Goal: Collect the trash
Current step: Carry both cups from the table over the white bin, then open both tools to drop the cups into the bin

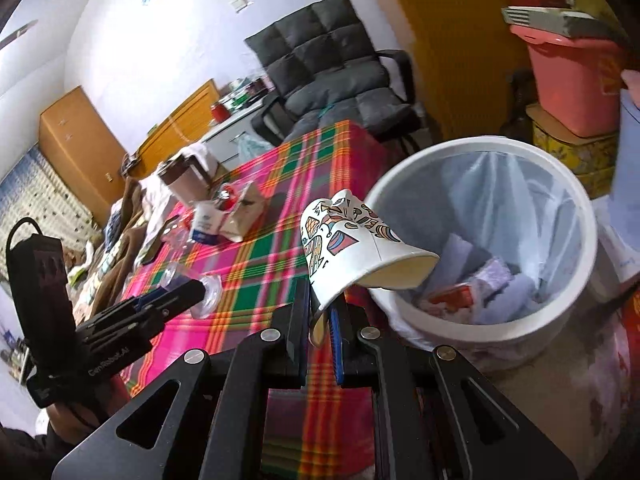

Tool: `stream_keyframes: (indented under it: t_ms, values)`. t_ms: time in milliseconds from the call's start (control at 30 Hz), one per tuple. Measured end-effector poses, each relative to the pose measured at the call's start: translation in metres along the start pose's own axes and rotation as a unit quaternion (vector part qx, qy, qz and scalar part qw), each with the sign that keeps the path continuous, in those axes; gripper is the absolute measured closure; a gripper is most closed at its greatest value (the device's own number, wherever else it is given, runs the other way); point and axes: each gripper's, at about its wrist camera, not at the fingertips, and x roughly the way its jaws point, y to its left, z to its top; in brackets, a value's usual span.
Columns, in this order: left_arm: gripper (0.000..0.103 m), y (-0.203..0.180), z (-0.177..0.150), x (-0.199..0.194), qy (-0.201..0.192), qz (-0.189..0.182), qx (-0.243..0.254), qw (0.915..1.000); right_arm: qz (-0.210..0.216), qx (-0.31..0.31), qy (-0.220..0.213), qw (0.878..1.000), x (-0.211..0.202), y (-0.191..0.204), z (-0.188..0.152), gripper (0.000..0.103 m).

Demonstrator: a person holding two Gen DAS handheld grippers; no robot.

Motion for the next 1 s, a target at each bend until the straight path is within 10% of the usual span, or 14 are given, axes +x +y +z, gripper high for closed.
stream_keyframes:
  t_ms: [1000]
  values:
    - [0.072,-0.086,0.033,0.102,0.046,-0.095,0.066,0.9922,-0.107,0.020,0.029,0.994,-0.008,-0.064,0.007,0.090]
